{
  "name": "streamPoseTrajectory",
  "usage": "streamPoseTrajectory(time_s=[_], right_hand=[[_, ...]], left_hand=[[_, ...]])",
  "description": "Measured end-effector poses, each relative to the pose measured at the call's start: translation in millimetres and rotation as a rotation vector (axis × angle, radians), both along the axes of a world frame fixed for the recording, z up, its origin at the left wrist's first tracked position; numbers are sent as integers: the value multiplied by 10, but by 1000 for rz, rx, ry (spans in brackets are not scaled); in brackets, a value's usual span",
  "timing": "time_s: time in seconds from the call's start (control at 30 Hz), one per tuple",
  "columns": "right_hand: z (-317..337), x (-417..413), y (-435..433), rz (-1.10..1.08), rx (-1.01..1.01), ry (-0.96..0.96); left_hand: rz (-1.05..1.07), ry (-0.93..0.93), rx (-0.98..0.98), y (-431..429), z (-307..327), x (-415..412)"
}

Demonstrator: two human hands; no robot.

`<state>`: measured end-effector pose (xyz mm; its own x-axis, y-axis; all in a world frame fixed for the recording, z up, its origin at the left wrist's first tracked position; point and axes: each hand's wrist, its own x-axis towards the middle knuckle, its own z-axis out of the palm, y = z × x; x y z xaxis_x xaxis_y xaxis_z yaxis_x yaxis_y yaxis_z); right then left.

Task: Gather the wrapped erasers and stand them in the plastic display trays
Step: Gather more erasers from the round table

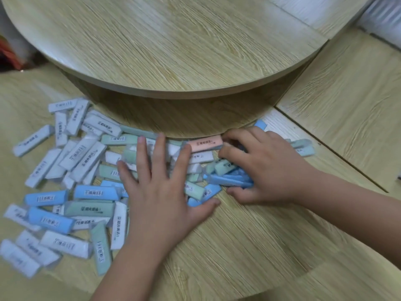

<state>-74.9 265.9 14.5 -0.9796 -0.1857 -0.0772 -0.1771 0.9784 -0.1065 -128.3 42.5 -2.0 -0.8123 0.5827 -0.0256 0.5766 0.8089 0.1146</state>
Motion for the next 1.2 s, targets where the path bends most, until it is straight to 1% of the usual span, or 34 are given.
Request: streamPoseTrajectory(time_s=[0.07,0.13,0.4,0.5,0.6,0.7,0.87,1.2], right_hand=[[-13,-40,-19,28,1,21],[-16,-80,-17,49,16,33],[0,-171,36,81,41,57],[4,-163,2,85,4,101],[15,-198,-50,102,26,128],[3,-217,-83,143,66,148],[-8,-233,-12,220,41,217],[-28,-321,172,269,-29,232]], left_hand=[[-6,-26,-51,7,13,-40],[-14,-23,-61,6,19,-63],[-18,98,124,-8,-11,-156],[-23,102,157,7,-28,-167],[-9,119,205,36,-39,-153],[26,61,275,83,-27,-146],[-43,37,203,89,-13,-161],[-123,159,122,135,55,-388]])
